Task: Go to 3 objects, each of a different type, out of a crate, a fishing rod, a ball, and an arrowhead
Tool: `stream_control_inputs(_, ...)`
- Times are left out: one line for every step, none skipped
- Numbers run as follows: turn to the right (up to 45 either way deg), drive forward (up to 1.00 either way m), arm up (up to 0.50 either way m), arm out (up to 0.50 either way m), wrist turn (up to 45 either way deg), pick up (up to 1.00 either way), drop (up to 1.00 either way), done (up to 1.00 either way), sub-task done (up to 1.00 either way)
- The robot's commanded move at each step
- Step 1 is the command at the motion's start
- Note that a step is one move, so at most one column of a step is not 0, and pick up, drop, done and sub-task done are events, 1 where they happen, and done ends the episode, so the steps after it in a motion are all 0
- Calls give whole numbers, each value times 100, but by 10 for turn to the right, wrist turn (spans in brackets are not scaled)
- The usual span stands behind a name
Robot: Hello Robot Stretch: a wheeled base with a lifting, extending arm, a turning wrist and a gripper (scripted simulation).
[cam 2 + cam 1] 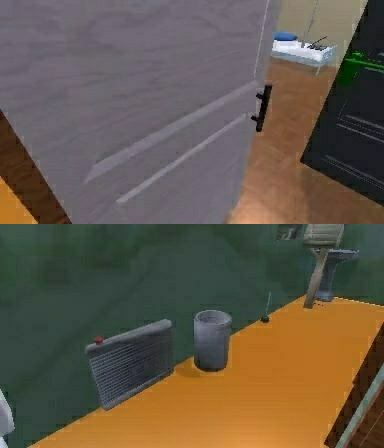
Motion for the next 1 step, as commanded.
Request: stream_control_inputs(0,40,0,0,0,0,0,0,0)
